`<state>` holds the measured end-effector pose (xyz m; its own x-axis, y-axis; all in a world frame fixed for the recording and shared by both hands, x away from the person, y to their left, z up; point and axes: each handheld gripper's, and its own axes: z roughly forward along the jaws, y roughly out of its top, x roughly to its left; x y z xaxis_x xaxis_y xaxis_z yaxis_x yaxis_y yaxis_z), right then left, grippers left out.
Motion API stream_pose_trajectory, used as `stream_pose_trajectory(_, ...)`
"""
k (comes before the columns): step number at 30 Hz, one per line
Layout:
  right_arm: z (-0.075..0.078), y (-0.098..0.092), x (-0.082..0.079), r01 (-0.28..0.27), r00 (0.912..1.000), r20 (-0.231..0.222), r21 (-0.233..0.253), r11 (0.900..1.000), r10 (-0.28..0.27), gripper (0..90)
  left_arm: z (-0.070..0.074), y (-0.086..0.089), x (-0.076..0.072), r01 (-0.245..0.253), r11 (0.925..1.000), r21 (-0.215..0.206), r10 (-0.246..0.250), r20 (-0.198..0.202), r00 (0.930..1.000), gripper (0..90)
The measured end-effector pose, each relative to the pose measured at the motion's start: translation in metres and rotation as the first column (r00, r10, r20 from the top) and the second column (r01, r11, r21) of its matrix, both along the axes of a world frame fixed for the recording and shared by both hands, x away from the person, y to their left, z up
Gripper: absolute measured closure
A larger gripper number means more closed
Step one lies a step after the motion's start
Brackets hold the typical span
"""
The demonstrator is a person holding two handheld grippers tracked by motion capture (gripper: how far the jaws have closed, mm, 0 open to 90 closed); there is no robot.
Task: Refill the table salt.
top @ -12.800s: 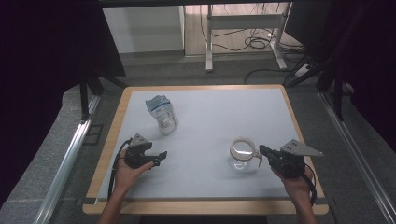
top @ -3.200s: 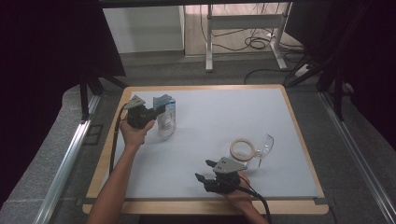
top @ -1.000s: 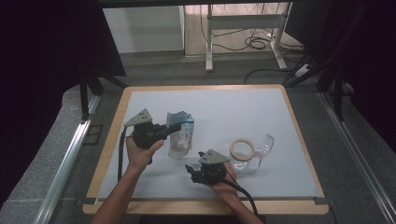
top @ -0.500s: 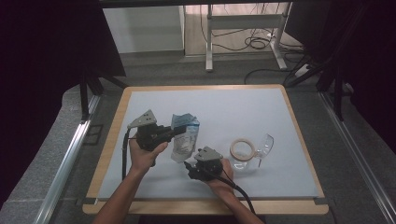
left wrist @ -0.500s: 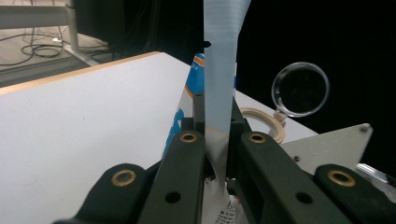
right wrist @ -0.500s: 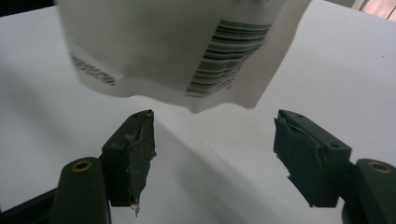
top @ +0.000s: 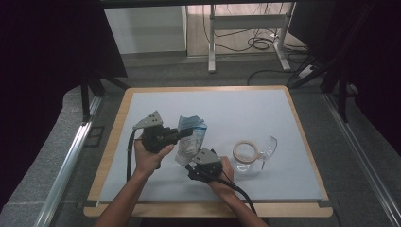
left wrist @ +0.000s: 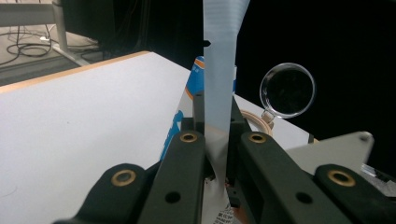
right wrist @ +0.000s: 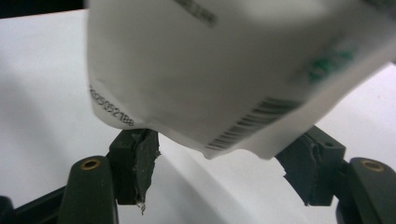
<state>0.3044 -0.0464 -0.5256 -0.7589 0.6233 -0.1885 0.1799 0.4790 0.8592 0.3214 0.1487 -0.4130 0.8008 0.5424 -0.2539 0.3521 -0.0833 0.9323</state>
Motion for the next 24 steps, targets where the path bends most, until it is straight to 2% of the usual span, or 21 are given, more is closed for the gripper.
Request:
stream_pose_trajectory(11, -0.001, -0.003, -0.004, -0.036, 0.9990, 0.026, 0.007, 0.999, 0.036, 37.3, 0.000, -0.012, 0.005, 0.026, 0.9996, 0.009, -0.026, -0.022, 0.9994, 90.0)
stream_pose_trajectory(24, -0.004, -0.005, -0.004, -0.034, 0.9994, 0.007, 0.014, 0.999, 0.034, 37.1, -0.001, -0.019, 0.004, 0.024, 0.9988, 0.042, -0.023, -0.013, 0.9996, 90.0)
